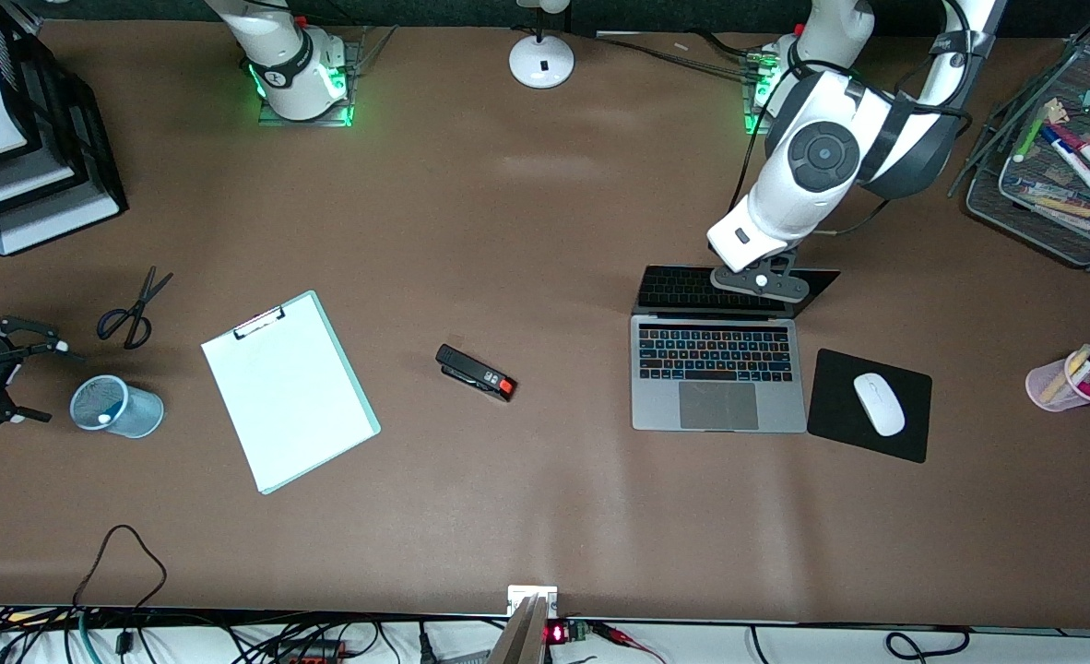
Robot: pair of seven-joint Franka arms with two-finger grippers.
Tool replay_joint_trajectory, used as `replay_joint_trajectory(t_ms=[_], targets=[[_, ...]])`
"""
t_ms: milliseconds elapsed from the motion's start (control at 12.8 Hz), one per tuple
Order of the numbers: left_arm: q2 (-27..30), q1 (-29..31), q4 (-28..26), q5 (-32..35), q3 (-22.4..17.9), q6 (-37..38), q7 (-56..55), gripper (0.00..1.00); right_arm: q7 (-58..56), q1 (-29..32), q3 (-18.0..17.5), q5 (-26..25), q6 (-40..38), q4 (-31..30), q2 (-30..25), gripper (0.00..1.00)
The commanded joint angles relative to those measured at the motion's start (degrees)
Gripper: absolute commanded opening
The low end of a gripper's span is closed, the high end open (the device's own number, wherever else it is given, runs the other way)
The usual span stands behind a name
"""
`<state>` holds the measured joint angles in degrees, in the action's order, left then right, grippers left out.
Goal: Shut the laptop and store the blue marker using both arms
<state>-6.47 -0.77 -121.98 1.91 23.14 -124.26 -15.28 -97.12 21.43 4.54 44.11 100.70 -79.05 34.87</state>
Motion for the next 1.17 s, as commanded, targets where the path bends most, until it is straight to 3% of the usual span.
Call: replay_joint_trajectory(t_ms=[0, 234, 389, 701, 1090], targets=[[-1.3, 3.4, 0.6, 0.5, 0.1, -7.0, 3.7, 0.00, 13.1, -4.7, 0.1, -8.7, 1.8, -1.1, -5.6, 1.00], [-4.9, 5.3, 3.0, 3.8, 0.2, -11.4, 5.0, 0.00, 29.5, -10.7, -0.1, -20.3, 3.9, -1.4, -10.7, 1.00], [-8.5, 5.4, 6.5, 3.8, 0.2, -11.5, 5.0, 0.00, 41.3, -14.4, -0.1, -25.5, 2.7, -3.1, -14.6, 1.00], [-15.9, 5.3, 12.2, 5.8, 0.1, -12.1, 4.9, 0.00, 57.4, -17.6, 0.0, -28.3, -3.1, -3.5, -18.1, 1.00], [-25.3, 5.2, 19.3, 7.0, -0.1, -12.4, 4.9, 0.00, 86.8, -23.2, -0.1, -36.6, -13.0, -4.9, -24.9, 1.00]])
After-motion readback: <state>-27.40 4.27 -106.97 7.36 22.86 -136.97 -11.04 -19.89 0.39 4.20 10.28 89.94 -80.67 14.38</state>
